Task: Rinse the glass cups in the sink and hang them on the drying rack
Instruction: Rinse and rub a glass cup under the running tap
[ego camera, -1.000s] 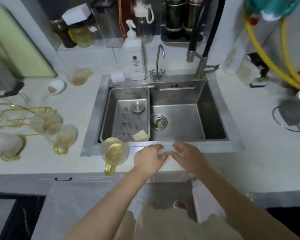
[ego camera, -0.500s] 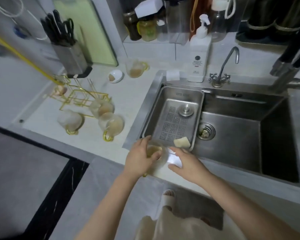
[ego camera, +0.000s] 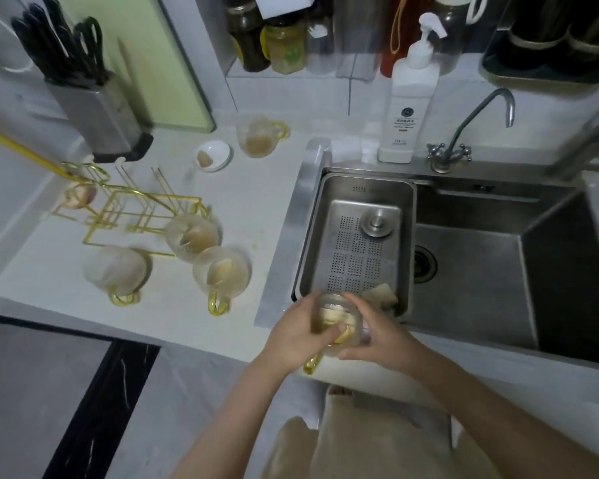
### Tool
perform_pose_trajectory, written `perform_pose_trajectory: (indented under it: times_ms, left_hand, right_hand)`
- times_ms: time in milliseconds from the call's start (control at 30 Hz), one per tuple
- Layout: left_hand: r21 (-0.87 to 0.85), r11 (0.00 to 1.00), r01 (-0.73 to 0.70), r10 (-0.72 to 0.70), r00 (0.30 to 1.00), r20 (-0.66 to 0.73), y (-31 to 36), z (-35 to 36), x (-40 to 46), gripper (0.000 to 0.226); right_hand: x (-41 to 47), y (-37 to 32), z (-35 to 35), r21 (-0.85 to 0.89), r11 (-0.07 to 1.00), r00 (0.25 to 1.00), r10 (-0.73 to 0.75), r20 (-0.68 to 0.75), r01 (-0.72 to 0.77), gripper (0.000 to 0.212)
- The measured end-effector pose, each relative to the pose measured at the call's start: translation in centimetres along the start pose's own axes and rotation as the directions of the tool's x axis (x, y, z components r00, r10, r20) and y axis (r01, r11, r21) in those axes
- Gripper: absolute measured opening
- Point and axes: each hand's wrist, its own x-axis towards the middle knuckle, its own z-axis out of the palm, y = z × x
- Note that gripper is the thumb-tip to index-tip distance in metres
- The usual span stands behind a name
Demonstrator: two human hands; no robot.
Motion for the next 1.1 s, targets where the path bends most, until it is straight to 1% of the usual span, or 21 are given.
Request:
perform_pose_trajectory:
  times_ms: [100, 133, 200, 233, 267, 367, 467, 500, 633, 700, 767, 833, 967, 1033, 1100]
  left_hand:
    - [-0.032, 0.998, -0.055, 0.055, 0.998, 0.025, 0.5, -0.8, 1.6, 0.06]
    - [-0.056, 0.997, -0.061, 0.063, 0.997, 0.039, 0.8, -1.0, 2.1, 0.064]
    - [-0.085, 0.994, -0.074, 0.081, 0.993, 0.081, 1.5, -1.1, 3.2, 0.079]
    - [-0.089, 0.993, -0.081, 0.09, 0.99, 0.106, 1.8, -1.1, 3.8, 0.085]
    - [-0.1, 0.991, -0.091, 0.104, 0.985, 0.137, 2.3, -1.1, 4.3, 0.087]
    - [-0.128, 0.981, -0.145, 0.172, 0.957, 0.235, 4.7, -1.1, 5.3, 0.064]
    - [-0.207, 0.956, -0.208, 0.265, 0.916, 0.302, 7.2, -0.5, 6.1, 0.067]
    - [-0.215, 0.952, -0.219, 0.281, 0.904, 0.322, 7.9, 0.0, 6.5, 0.07]
    - [-0.313, 0.925, -0.213, 0.313, 0.896, 0.315, 9.9, 1.9, 7.2, 0.07]
    - [-0.332, 0.918, -0.215, 0.322, 0.893, 0.313, 10.9, 3.1, 7.7, 0.06]
    - [-0.364, 0.91, -0.198, 0.315, 0.901, 0.298, 11.8, 4.4, 8.3, 0.051]
    - [-0.404, 0.897, -0.179, 0.311, 0.906, 0.288, 12.8, 5.6, 8.8, 0.047]
    - [-0.472, 0.877, -0.094, 0.258, 0.92, 0.295, 14.1, 8.0, 10.1, 0.048]
    - [-0.474, 0.877, -0.078, 0.243, 0.923, 0.297, 14.6, 8.9, 10.5, 0.058]
    - [-0.472, 0.879, -0.065, 0.222, 0.932, 0.286, 15.2, 9.5, 10.9, 0.068]
  right_hand:
    - [0.1, -0.8, -1.5, 0.058, 0.998, 0.997, 0.003, -0.073, 0.001, 0.099]
    - [0.0, -1.0, -2.1, 0.064, 0.998, 0.995, 0.013, -0.102, -0.006, 0.095]
    - [-0.2, -1.6, -3.5, 0.079, 0.997, 0.989, 0.016, -0.149, -0.004, 0.083]
    - [-0.3, -1.6, -4.2, 0.086, 0.996, 0.984, 0.029, -0.176, -0.013, 0.08]
    - [-0.5, -1.6, -4.8, 0.095, 0.995, 0.978, 0.041, -0.207, -0.022, 0.079]
    - [-1.3, -1.2, -6.4, 0.097, 0.994, 0.954, 0.08, -0.288, -0.054, 0.082]
    - [-3.1, -0.7, -7.7, 0.196, 0.971, 0.909, 0.203, -0.364, -0.138, 0.104]
    - [-3.8, -0.2, -8.2, 0.234, 0.961, 0.89, 0.229, -0.394, -0.144, 0.103]
    - [-5.6, 1.2, -9.6, 0.348, 0.93, 0.851, 0.278, -0.446, -0.121, 0.079]
    - [-6.4, 1.9, -10.6, 0.384, 0.92, 0.839, 0.274, -0.47, -0.085, 0.068]
    - [-7.1, 3.0, -11.5, 0.412, 0.908, 0.81, 0.3, -0.504, -0.08, 0.068]
    - [-7.6, 3.6, -12.4, 0.433, 0.899, 0.787, 0.314, -0.531, -0.066, 0.071]
    - [-8.8, 4.3, -14.5, 0.387, 0.921, 0.798, 0.267, -0.54, -0.046, 0.064]
    - [-9.2, 4.5, -15.4, 0.351, 0.936, 0.807, 0.233, -0.543, -0.034, 0.066]
    - [-9.7, 4.9, -16.0, 0.329, 0.943, 0.813, 0.225, -0.537, -0.044, 0.078]
